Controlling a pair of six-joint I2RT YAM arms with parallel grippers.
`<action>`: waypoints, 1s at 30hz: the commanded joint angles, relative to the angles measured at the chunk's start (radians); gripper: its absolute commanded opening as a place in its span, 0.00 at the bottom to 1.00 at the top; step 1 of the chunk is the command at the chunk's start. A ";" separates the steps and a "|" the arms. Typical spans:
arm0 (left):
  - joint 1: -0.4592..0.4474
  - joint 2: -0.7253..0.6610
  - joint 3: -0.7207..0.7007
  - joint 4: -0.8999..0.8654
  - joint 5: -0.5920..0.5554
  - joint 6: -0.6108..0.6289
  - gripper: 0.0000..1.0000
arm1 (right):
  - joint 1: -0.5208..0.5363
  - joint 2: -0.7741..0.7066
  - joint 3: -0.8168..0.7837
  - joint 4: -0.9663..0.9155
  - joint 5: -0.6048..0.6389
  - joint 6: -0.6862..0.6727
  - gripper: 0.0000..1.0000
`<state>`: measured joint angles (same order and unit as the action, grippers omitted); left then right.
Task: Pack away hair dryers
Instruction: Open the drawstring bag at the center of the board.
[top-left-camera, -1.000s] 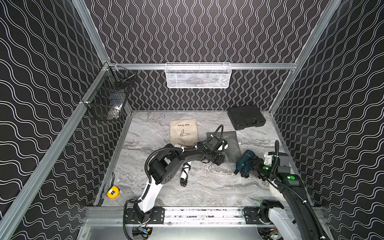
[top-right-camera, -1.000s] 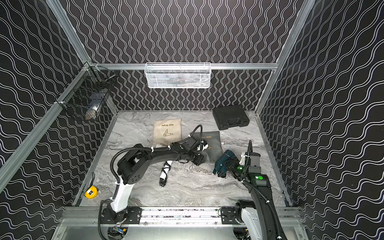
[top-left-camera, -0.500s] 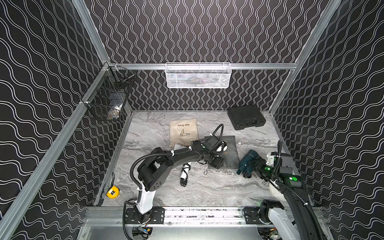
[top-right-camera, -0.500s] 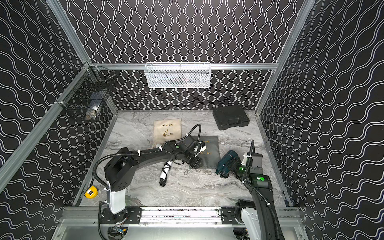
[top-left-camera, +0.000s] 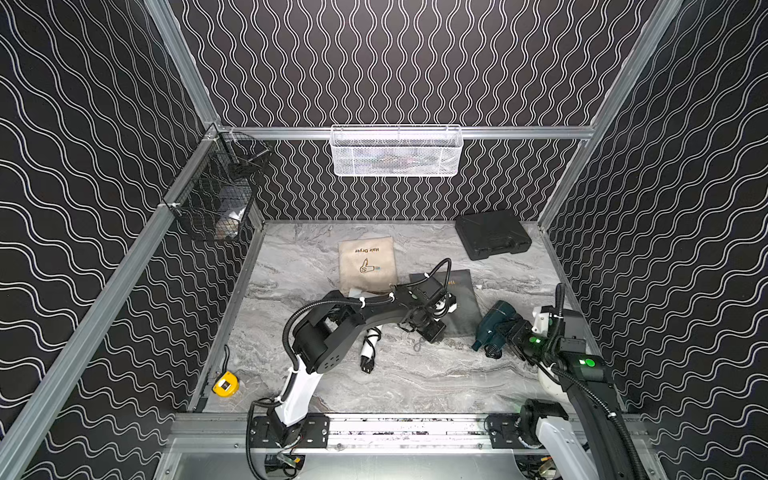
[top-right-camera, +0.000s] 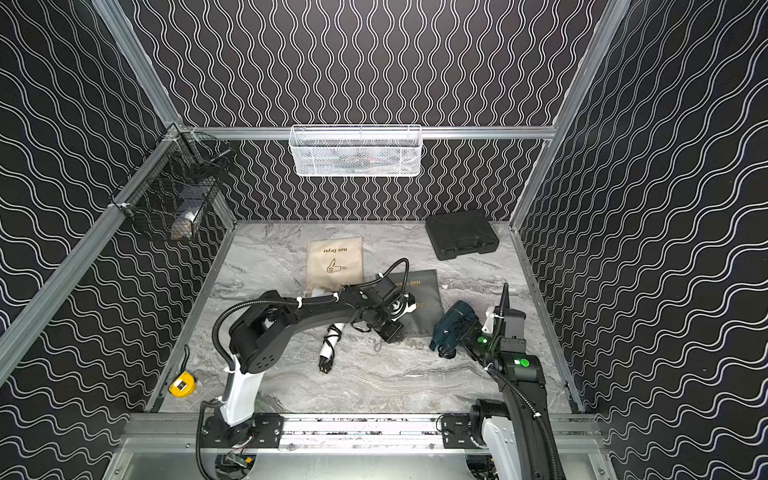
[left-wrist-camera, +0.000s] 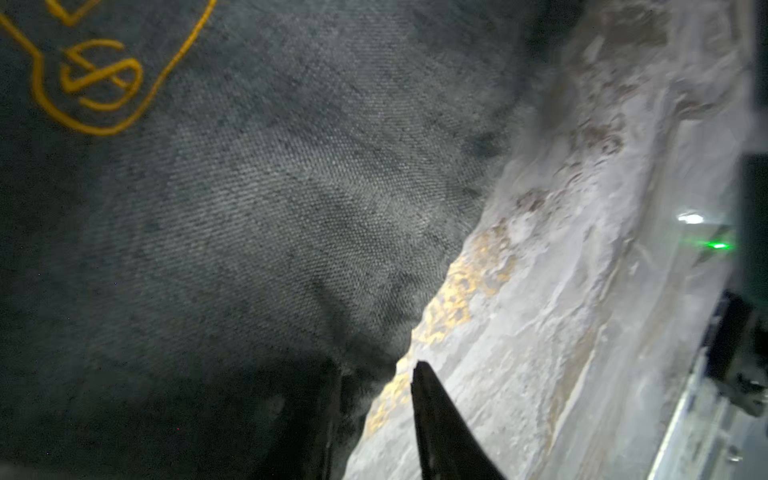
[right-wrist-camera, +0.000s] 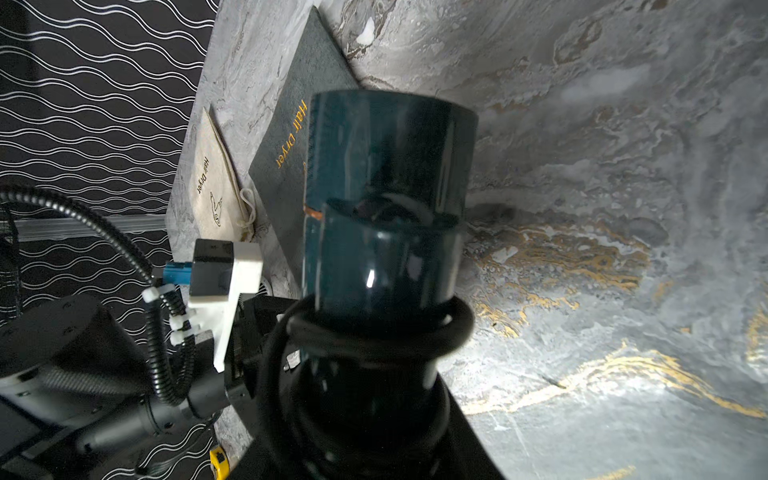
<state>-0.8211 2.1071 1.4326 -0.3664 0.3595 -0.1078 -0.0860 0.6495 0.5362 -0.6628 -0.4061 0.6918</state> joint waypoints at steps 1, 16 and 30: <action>-0.001 0.036 -0.022 0.006 0.094 -0.069 0.34 | -0.001 -0.014 -0.002 0.002 -0.008 0.006 0.04; -0.017 -0.088 0.007 -0.008 0.062 -0.136 0.49 | -0.027 0.003 0.062 -0.045 0.061 -0.034 0.03; -0.092 0.009 0.068 -0.104 -0.123 0.113 0.50 | -0.027 -0.014 0.044 -0.039 0.020 -0.046 0.02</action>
<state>-0.9138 2.1166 1.5066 -0.4690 0.2844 -0.0505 -0.1123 0.6289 0.5797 -0.7277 -0.3565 0.6548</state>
